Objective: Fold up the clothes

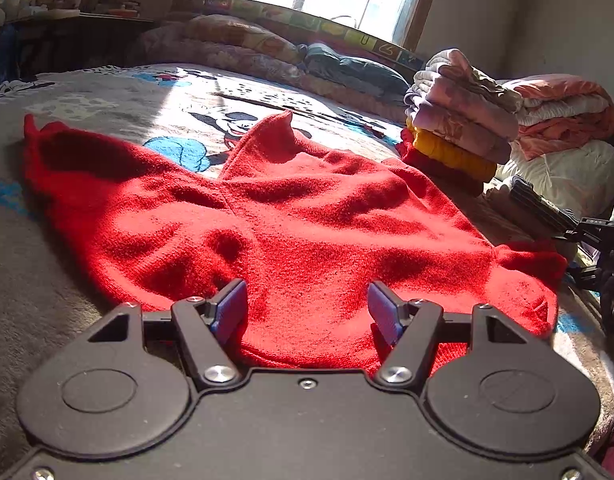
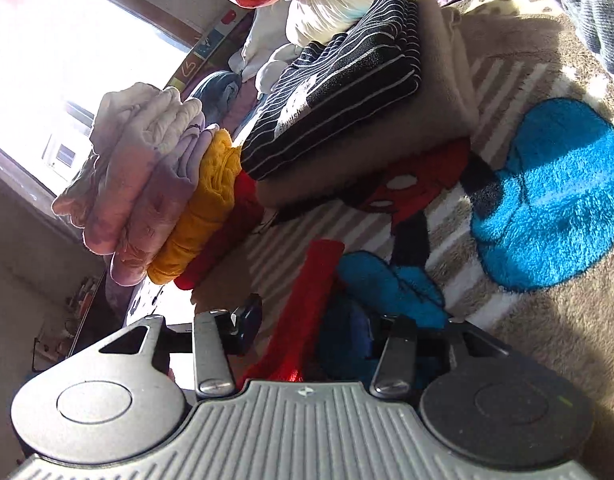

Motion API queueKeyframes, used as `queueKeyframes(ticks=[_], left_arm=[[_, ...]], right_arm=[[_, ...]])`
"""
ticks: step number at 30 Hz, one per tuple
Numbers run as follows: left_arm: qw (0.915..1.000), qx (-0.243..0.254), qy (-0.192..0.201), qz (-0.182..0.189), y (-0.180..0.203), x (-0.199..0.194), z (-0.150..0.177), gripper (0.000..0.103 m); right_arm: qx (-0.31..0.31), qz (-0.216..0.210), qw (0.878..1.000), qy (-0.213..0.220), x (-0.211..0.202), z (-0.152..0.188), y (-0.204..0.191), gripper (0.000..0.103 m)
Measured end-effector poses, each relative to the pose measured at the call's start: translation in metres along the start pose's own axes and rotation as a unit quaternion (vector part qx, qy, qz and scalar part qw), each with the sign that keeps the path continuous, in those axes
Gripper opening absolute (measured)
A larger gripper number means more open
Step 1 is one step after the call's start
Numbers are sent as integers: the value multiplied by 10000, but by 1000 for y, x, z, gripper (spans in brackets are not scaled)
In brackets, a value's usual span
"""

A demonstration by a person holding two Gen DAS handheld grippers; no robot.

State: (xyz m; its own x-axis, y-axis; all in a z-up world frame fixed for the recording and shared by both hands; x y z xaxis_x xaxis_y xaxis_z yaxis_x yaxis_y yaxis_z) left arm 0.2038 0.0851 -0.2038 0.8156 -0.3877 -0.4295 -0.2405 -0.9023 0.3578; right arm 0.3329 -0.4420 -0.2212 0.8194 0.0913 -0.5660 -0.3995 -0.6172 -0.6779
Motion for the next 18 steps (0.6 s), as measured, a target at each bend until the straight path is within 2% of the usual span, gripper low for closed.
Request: queueKeyframes(ticks=[2,3,5,7,9,10,11,12,13,14,15,16,17,18], left_arm=[[10000,12,0,-1,0,0,0,66],[10000,25,-3,-5,0,1,0,66],[10000,51,-9,-14,0,1,1,66],[10000,72,-17,-24,0,3,1,66],[10000,70,-21,-23,0,3,1,66],[10000,62,-20,-19,0,3,1,66],[10000,56,-20,-15,0,4,0,66],[10000,51,-21,-11,0,4,0,66],[10000,47,-22,-6,0,4,0,66],[10000,43,-23,-2,0,4,0,66],[10000,38,-24,2,0,5,0,66],[10000,34,-25,6,0,5,-1,66],[10000,30,-26,10,0,5,-1,67],[10000,26,-27,14,0,5,-1,67]], right_arm=[[-300,57,9995,-67,6,0,-11,43],[-428,97,9990,-122,10,1,-16,29],[-679,163,9973,-205,17,2,-27,9],[-879,-230,9959,-3,11,-1,-43,7],[-957,-1096,9885,401,-10,-6,-60,6],[-1121,-995,9874,508,-12,-7,-58,5],[-1237,-472,9906,335,-1,-5,-44,7],[-1091,-164,9939,10,11,-2,-28,13],[-919,120,9952,-328,22,2,-12,14],[-834,145,9959,-306,22,2,-7,14],[-758,145,9967,-249,20,2,-3,20],[-653,77,9977,-174,18,1,-2,28],[-607,50,9980,-157,17,1,-2,44],[-567,27,9983,-144,17,1,-1,45]])
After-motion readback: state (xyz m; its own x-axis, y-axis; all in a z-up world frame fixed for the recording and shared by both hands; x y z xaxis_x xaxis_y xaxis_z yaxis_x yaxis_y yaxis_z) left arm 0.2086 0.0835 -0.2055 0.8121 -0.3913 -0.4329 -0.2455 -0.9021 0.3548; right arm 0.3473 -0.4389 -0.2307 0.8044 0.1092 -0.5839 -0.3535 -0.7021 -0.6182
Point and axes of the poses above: each gripper's, at about its wrist camera, not at the fingertips, and x roughly the way its jaws point, y to its right, z to its underside, the point moved 8 cm from there along x, roughly the way its jaws point, and after that the axes turned 9 degrees about z, right-handed, at the moved point
